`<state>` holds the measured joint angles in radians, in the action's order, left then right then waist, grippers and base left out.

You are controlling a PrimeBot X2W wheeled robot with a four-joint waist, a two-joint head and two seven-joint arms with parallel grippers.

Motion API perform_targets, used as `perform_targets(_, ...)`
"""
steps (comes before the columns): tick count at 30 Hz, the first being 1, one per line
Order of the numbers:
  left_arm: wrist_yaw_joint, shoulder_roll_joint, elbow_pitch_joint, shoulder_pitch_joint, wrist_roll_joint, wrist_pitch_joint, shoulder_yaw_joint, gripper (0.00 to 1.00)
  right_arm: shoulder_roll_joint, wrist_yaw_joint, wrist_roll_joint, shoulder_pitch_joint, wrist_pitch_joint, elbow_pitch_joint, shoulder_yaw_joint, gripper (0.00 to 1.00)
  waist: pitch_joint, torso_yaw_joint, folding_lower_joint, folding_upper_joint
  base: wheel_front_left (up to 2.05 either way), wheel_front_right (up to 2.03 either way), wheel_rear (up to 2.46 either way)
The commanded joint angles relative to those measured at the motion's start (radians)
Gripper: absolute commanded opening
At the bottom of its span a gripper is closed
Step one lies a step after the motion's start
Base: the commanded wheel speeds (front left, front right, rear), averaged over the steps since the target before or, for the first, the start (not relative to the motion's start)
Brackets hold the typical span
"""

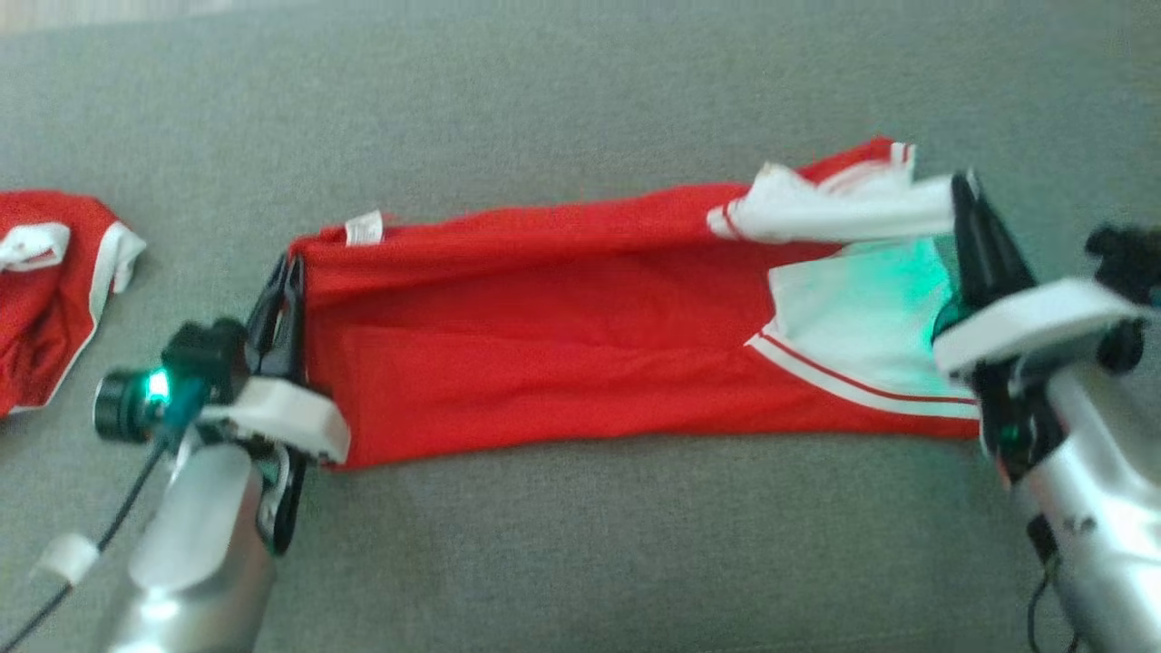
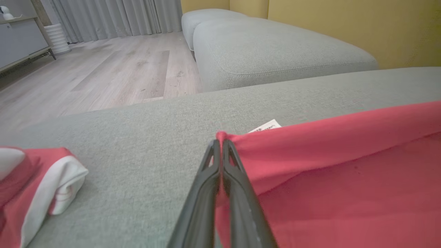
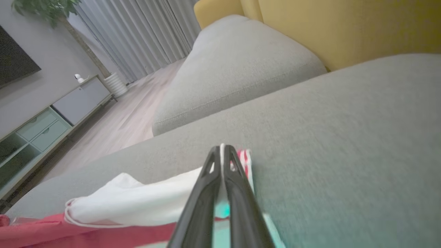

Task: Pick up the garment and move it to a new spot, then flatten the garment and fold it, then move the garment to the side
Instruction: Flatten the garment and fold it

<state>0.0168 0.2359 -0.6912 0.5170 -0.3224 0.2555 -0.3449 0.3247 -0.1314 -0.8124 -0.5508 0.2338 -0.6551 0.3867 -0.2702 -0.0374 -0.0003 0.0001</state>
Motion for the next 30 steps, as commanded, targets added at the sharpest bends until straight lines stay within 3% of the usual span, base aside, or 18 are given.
perform_targets(1,-0.008,0.024,0.042,-0.010,0.016,0.006,0.063,0.00,0.005,0.001,-0.013,0.029,-0.004,0.042,0.001,0.00,0.031,-0.011,0.0003,-0.0001,0.00,0.00,0.00)
perform_targets(5,-0.007,0.001,0.072,-0.091,0.046,0.006,0.114,0.00,-0.014,0.001,-0.020,0.105,-0.028,0.060,-0.002,0.00,0.054,-0.019,0.0003,-0.0001,0.00,0.00,0.00)
perform_targets(6,-0.006,-0.006,0.074,-0.106,0.052,0.006,0.125,0.17,-0.018,0.001,-0.019,0.116,-0.035,0.061,-0.004,0.00,0.058,-0.019,0.0003,-0.0001,0.00,0.00,0.00)
perform_targets(7,-0.007,-0.012,0.078,-0.119,0.060,0.006,0.137,0.51,-0.022,0.001,-0.017,0.126,-0.043,0.057,-0.008,0.00,0.061,-0.020,0.0003,-0.0001,0.00,0.00,0.00)
perform_targets(8,-0.010,-0.019,0.084,-0.132,0.069,0.006,0.147,0.96,-0.025,0.001,-0.011,0.131,-0.045,0.054,-0.012,0.00,0.066,-0.020,0.0003,-0.0001,0.00,0.00,0.00)
perform_targets(9,-0.012,-0.027,0.090,-0.145,0.077,0.006,0.158,1.00,-0.028,0.001,-0.002,0.134,-0.040,0.054,-0.020,1.00,0.069,-0.020,0.0003,-0.0001,0.00,0.00,0.00)
perform_targets(16,-0.041,-0.072,0.179,-0.244,0.113,0.006,0.262,1.00,-0.057,0.001,0.086,0.146,0.003,0.025,-0.061,1.00,0.112,-0.017,0.0003,-0.0001,0.00,0.00,0.00)
perform_targets(21,-0.028,-0.104,0.232,-0.315,0.151,0.006,0.319,1.00,-0.077,0.001,0.225,0.161,0.025,0.008,-0.094,1.00,0.147,-0.005,0.0003,-0.0001,0.00,0.00,0.00)
perform_targets(30,0.000,-0.148,0.273,-0.376,0.203,0.006,0.377,1.00,-0.156,0.001,0.454,0.221,0.028,0.074,-0.250,1.00,0.195,0.014,0.0003,-0.0001,0.00,0.00,0.00)
